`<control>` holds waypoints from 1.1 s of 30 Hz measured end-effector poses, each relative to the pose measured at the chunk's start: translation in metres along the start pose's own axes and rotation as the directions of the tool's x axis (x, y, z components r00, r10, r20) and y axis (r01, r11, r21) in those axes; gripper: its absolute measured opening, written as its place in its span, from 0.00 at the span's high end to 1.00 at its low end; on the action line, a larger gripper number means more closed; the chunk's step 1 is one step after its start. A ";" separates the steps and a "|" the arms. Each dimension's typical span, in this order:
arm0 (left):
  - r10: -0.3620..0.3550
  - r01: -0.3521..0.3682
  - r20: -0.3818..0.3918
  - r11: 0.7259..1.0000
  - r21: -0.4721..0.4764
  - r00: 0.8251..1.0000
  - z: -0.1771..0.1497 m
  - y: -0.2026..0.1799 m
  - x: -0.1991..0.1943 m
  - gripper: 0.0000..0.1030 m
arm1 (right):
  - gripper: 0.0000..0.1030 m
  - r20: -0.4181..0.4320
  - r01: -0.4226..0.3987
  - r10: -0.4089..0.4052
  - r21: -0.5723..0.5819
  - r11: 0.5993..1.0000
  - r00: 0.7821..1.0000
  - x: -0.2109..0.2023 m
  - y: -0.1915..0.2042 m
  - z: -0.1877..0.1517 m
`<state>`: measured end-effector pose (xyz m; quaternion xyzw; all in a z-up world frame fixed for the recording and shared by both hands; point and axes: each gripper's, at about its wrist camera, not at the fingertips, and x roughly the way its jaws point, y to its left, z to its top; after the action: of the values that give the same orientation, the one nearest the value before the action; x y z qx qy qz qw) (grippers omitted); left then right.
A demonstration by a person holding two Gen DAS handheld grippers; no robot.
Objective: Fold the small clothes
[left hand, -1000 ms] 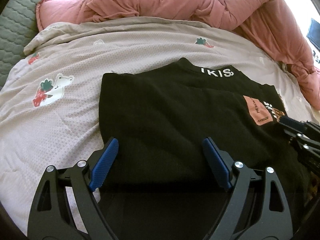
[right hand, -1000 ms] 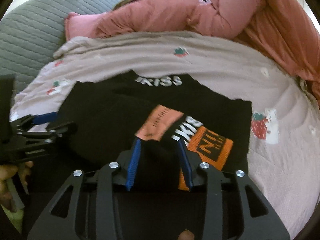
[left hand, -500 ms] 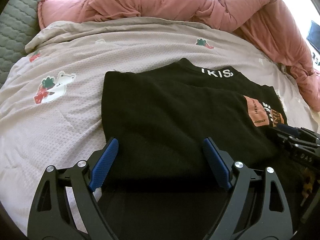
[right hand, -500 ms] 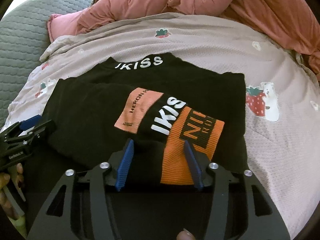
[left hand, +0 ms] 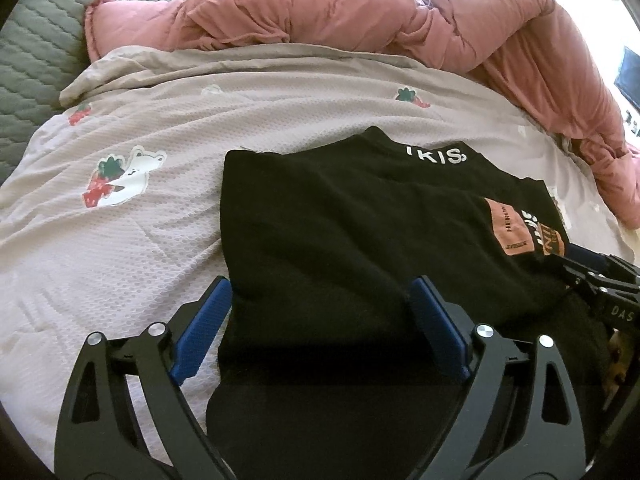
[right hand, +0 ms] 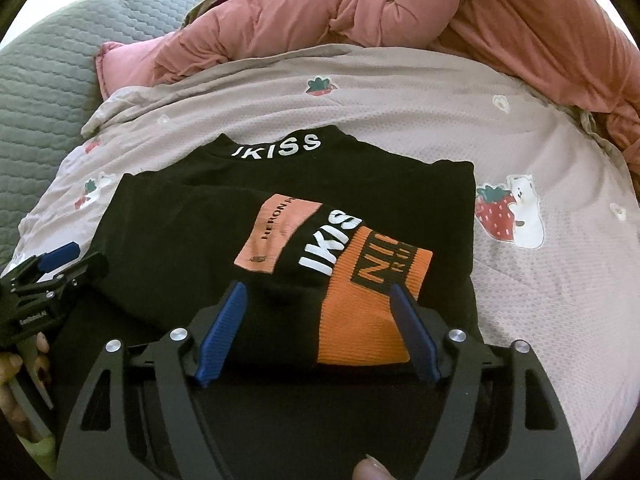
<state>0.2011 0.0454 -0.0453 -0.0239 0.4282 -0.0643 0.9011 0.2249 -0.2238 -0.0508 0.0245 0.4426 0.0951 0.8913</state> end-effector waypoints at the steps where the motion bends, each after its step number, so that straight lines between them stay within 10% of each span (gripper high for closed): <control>1: -0.001 0.001 0.003 1.000 -0.002 1.000 0.000 0.001 -0.001 0.18 | 0.29 0.002 0.004 -0.004 -0.001 1.000 1.000 -0.001 0.001 0.000; 20: 0.026 -0.024 0.074 0.999 -0.020 0.997 0.002 0.006 -0.027 0.09 | 0.29 0.065 0.042 -0.039 -0.056 0.998 0.997 -0.023 0.012 0.000; 23: 0.030 -0.028 0.089 0.999 -0.021 0.996 0.003 0.007 -0.031 0.09 | 0.11 0.089 0.047 -0.043 -0.049 0.998 0.995 -0.028 0.012 -0.001; 33: 0.030 -0.028 0.107 0.999 -0.026 0.994 -0.002 0.006 -0.036 0.09 | 0.08 0.110 0.056 -0.050 -0.053 0.997 0.993 -0.038 0.012 0.000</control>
<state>0.1776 0.0567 -0.0192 -0.0319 0.3802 -0.0446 0.9233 0.2005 -0.2194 -0.0197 -0.0070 0.3910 0.0822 0.9167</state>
